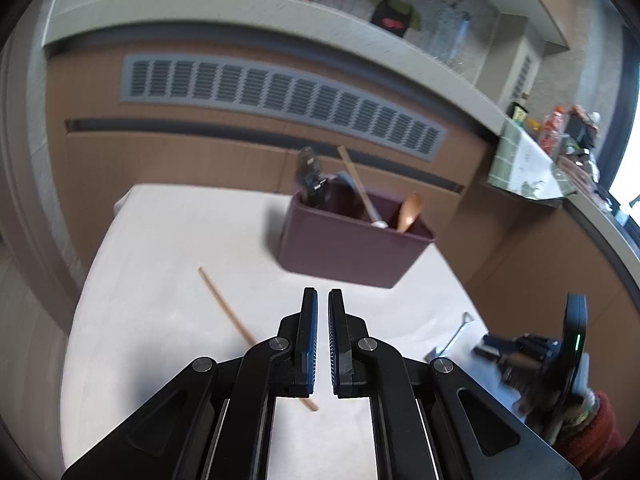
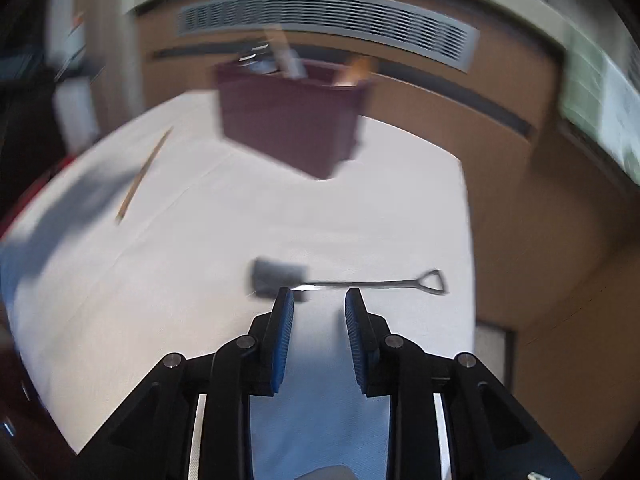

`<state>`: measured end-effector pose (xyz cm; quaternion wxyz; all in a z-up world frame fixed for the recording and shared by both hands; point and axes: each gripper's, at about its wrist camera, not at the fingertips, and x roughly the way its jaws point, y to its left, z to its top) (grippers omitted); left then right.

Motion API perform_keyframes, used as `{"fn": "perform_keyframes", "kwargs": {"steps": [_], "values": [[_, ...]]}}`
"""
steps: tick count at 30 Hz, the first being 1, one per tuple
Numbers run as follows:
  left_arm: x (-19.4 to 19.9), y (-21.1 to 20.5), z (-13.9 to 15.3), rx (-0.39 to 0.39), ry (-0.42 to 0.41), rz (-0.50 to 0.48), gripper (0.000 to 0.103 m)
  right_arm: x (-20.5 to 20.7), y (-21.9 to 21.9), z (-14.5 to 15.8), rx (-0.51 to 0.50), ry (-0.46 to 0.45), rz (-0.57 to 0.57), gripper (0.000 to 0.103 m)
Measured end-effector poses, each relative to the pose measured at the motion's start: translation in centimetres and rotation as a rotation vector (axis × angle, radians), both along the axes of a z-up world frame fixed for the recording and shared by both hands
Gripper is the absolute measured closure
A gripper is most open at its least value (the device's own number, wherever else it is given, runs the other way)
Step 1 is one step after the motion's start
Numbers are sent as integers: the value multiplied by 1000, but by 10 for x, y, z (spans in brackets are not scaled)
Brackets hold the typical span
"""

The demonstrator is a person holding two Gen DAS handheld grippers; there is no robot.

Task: Organize utensils

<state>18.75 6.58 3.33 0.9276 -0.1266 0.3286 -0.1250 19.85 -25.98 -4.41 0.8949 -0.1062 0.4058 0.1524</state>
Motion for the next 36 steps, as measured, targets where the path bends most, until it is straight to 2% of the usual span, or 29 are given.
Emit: {"fn": "perform_keyframes", "kwargs": {"steps": [2, 4, 7, 11, 15, 19, 23, 24, 26, 28, 32, 33, 34, 36], "values": [[5, 6, -11, -10, 35, 35, 96, 24, -33, -2, 142, 92, -178, 77], [13, 16, -29, -51, 105, 69, 96, 38, -53, -12, 215, 160, -303, 75], [23, 28, -52, -87, 190, 112, 94, 48, -59, -27, 240, 217, -364, 73], [37, 41, -75, -93, 268, 182, 77, 66, -50, -28, 264, 205, -393, 68], [48, 48, -88, -118, 313, 224, 73, 87, -27, -30, 177, 153, -433, 61], [64, 48, -94, -107, 334, 268, 71, 105, -3, -32, 66, 117, -432, 48], [88, 43, -104, -76, 364, 290, 67, 104, 8, -33, 27, 86, -401, 48], [95, 39, -108, -64, 375, 283, 67, 105, 8, -34, 41, 84, -397, 47], [104, 23, -107, 11, 344, 251, 67, 99, 3, -33, 77, 99, -373, 45], [108, 6, -106, 60, 341, 176, 67, 95, 0, -32, 97, 122, -332, 41], [96, -46, -106, 253, 289, -37, 67, 87, 3, -32, 81, 152, -224, 38], [88, -58, -107, 312, 272, -87, 67, 86, 4, -32, 62, 153, -192, 41], [82, -63, -108, 347, 257, -111, 67, 85, 2, -31, 56, 148, -192, 50], [70, -63, -108, 363, 257, -147, 67, 86, -7, -29, 76, 137, -248, 60]]}}
